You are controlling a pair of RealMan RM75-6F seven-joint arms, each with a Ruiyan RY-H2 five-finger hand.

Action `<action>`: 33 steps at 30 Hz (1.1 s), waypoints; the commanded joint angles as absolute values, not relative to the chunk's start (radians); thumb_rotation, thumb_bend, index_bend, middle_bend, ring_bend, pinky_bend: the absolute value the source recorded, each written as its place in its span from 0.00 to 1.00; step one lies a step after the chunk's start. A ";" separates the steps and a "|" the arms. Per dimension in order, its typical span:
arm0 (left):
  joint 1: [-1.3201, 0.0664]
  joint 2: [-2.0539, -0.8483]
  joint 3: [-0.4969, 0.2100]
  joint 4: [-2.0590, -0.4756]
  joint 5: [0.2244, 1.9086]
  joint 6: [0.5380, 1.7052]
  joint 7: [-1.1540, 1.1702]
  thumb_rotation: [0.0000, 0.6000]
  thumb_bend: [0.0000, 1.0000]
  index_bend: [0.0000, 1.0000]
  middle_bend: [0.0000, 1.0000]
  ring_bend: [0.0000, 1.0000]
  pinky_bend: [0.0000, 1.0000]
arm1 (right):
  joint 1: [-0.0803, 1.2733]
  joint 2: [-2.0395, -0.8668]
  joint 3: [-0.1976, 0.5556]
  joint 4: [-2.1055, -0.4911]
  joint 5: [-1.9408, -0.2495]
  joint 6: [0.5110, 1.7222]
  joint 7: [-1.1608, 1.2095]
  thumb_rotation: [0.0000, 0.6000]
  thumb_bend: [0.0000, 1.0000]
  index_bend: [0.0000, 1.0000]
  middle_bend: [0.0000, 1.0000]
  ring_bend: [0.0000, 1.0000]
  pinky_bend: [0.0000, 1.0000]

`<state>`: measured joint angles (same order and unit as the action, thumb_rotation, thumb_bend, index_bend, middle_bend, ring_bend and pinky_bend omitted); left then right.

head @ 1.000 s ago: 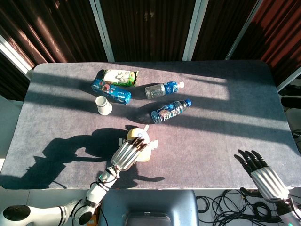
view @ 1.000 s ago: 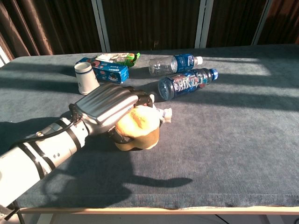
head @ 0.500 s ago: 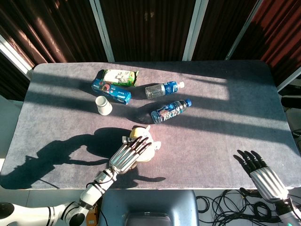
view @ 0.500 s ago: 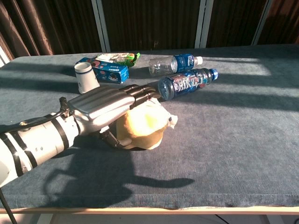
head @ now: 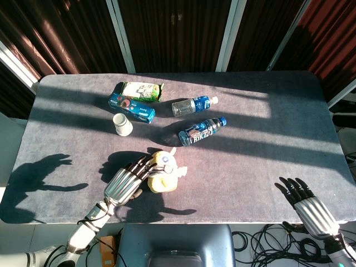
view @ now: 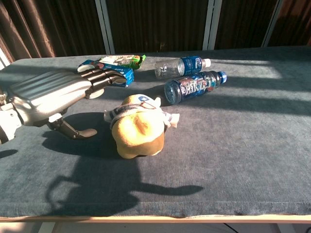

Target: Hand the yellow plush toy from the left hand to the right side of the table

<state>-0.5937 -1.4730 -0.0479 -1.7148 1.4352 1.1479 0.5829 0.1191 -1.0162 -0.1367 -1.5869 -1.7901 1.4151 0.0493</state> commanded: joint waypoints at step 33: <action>-0.279 -1.260 0.093 -1.572 1.633 1.460 0.248 1.00 0.26 0.00 0.00 0.11 0.32 | 0.538 -1.436 0.073 -1.639 -1.760 1.015 -0.044 1.00 0.00 0.00 0.00 0.00 0.00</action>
<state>-0.2809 -1.2638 0.0935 -1.5705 1.6288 1.4588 0.2536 0.5081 -1.3950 0.0513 -1.6567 -1.7918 1.0593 -0.0188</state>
